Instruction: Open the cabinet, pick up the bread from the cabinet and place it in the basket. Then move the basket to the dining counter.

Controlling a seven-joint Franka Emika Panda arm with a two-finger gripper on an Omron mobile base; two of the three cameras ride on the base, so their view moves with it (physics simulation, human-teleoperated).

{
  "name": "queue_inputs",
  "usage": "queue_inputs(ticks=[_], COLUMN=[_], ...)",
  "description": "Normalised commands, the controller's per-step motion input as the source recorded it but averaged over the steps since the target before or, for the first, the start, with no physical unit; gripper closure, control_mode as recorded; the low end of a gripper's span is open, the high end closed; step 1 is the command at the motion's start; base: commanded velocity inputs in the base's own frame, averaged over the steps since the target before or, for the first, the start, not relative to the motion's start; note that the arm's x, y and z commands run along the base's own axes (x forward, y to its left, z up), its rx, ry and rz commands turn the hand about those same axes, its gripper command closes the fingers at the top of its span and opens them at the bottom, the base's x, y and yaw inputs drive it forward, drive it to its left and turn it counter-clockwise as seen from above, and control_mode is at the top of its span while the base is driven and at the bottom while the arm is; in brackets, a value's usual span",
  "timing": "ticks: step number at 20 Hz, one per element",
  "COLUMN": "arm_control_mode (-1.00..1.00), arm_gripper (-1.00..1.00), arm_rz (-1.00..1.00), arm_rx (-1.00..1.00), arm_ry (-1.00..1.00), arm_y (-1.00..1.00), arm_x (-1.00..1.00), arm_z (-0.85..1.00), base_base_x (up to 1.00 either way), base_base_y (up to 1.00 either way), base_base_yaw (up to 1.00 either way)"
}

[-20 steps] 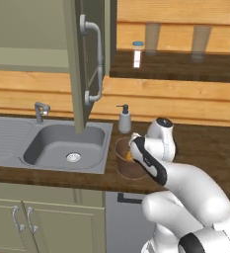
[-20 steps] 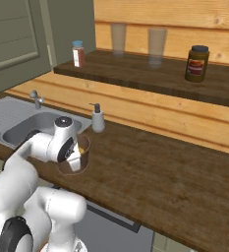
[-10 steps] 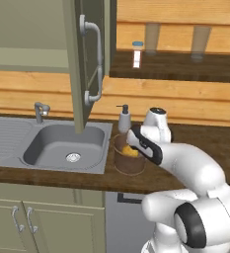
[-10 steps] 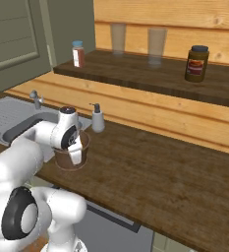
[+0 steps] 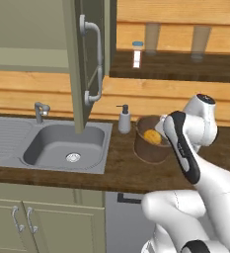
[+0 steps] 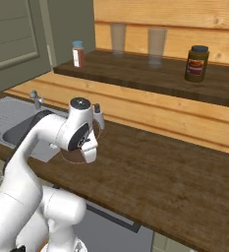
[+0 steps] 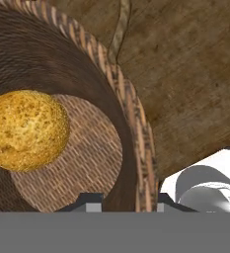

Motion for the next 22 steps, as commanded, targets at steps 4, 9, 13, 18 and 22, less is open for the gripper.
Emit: queue_inputs(ticks=[4, 9, 13, 18, 22], arm_control_mode=[-1.0, -1.0, -1.0, 1.0, 1.0], arm_gripper=[1.0, 1.0, 1.0, 1.0, 1.0], arm_rz=[0.09, 0.06, 0.0, 0.0, 0.0], arm_rx=[-0.02, -0.01, 0.0, 0.0, 0.0], arm_ry=[0.0, -0.03, -0.09, -0.01, 0.0], arm_y=[-0.36, -0.17, 0.0, -0.07, 0.0], arm_x=[-0.79, -0.61, -0.21, -0.11, 0.0], arm_z=[0.66, 0.61, 0.29, 0.01, 0.0], base_base_x=[0.0, 0.0, 0.0, -0.53, -0.03], base_base_y=[0.0, 0.0, 0.0, -0.77, -0.28], base_base_yaw=[0.0, 0.0, 0.0, -0.17, -0.87])
